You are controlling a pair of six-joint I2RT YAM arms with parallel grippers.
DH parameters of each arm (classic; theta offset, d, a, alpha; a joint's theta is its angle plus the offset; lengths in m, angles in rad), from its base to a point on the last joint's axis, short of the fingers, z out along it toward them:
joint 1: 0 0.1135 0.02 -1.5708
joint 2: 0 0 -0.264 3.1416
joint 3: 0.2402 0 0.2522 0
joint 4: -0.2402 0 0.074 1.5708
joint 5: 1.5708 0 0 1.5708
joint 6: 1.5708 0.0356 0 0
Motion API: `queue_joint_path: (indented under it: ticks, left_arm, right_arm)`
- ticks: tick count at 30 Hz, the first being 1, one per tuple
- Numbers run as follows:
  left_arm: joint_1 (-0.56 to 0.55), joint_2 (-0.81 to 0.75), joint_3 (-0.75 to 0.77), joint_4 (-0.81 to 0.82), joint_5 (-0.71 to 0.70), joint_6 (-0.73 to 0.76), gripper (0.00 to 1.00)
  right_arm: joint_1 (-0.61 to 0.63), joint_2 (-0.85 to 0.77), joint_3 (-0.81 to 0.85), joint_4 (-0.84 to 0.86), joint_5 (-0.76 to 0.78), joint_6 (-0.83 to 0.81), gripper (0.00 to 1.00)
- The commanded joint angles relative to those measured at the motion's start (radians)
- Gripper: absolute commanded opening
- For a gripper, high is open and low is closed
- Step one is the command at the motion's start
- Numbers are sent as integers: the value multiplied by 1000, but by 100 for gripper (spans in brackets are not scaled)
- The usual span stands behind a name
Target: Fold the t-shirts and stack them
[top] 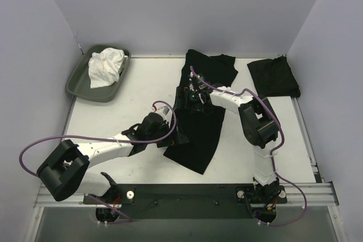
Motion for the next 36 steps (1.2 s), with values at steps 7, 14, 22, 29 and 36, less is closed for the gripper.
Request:
queue_joint_path:
  ticks: [7,14,22,29,36]
  left_arm:
    - [-8,19,16,73,-1,-1,98]
    - [-8,-10,-27,73,-13,-11,98]
    - [-17,-1,-55,77,-24,-16,97]
    - [-38,8,-142,110,-36,-50,97]
    - [-94,-22,-267,106,-105,-111,97]
  right_arm:
    - [-8,-7,-45,-86,35,-23,100]
    - [-8,-5,-48,-83,32,-20,100]
    - [-10,-8,-57,-80,32,-16,100]
    - [-11,-16,-60,-81,33,-18,100]
    - [-10,-20,-63,-83,35,-16,100]
